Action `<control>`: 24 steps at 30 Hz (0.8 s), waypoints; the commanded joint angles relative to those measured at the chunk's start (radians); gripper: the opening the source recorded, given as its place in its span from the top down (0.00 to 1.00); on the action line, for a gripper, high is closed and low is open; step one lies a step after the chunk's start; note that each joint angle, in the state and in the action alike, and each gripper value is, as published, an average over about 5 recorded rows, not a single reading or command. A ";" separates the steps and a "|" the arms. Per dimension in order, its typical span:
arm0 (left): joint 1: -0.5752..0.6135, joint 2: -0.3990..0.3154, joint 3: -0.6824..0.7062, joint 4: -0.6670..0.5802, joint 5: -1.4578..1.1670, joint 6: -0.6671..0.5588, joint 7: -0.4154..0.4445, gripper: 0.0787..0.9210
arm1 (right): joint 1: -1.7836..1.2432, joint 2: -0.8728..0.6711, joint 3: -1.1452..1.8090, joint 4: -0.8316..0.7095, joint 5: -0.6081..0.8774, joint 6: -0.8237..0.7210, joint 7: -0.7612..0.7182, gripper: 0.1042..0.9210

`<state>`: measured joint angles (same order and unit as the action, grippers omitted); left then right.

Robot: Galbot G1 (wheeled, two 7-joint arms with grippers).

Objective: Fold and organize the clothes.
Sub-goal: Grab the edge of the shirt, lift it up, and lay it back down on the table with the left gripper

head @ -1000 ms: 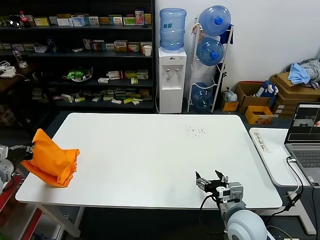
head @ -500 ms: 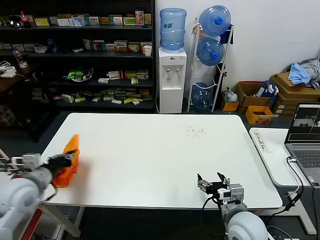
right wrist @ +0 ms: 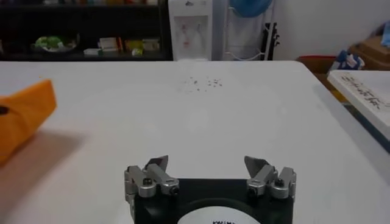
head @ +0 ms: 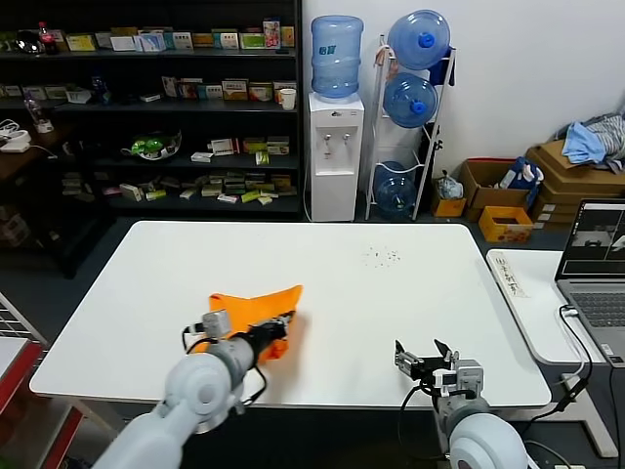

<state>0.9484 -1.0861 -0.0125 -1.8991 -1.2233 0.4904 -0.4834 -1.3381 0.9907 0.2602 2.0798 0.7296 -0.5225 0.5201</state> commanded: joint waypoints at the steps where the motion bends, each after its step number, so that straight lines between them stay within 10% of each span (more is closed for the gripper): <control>1: -0.144 -0.212 0.191 0.123 0.000 -0.026 -0.056 0.97 | -0.006 0.003 0.016 -0.002 0.005 -0.002 0.006 0.12; 24: -0.074 -0.176 0.102 0.108 0.241 -0.060 0.098 0.96 | -0.033 0.010 0.042 0.006 -0.131 0.197 -0.176 0.12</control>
<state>0.8287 -1.2891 0.1364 -1.7419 -1.1202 0.4443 -0.4905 -1.3441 0.9926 0.2764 2.0818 0.7127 -0.4827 0.4841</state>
